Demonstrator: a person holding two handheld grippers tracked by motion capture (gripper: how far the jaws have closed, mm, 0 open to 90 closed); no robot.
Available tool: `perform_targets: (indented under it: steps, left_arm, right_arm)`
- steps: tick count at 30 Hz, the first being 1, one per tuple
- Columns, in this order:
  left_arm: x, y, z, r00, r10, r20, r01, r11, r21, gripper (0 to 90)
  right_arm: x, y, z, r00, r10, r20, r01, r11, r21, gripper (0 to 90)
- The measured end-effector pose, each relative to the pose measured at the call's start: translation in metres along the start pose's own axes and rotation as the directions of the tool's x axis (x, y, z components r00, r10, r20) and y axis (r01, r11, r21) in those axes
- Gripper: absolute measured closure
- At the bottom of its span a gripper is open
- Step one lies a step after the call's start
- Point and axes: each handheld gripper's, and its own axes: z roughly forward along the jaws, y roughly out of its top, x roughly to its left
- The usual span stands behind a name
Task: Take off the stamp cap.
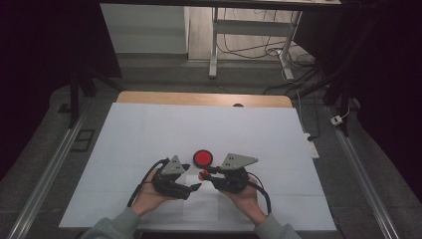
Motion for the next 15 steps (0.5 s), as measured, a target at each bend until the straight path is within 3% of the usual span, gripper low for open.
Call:
perform_targets:
  steps: [15]
  left_arm:
    - [-0.003, 0.005, 0.013, 0.9997, 0.012, 0.022, -0.012, 0.9999, 0.003, 27.5]
  right_arm:
    - [-0.001, 0.0, -0.002, 0.9999, 0.011, -0.002, -0.011, 1.0, -0.009, 71.9]
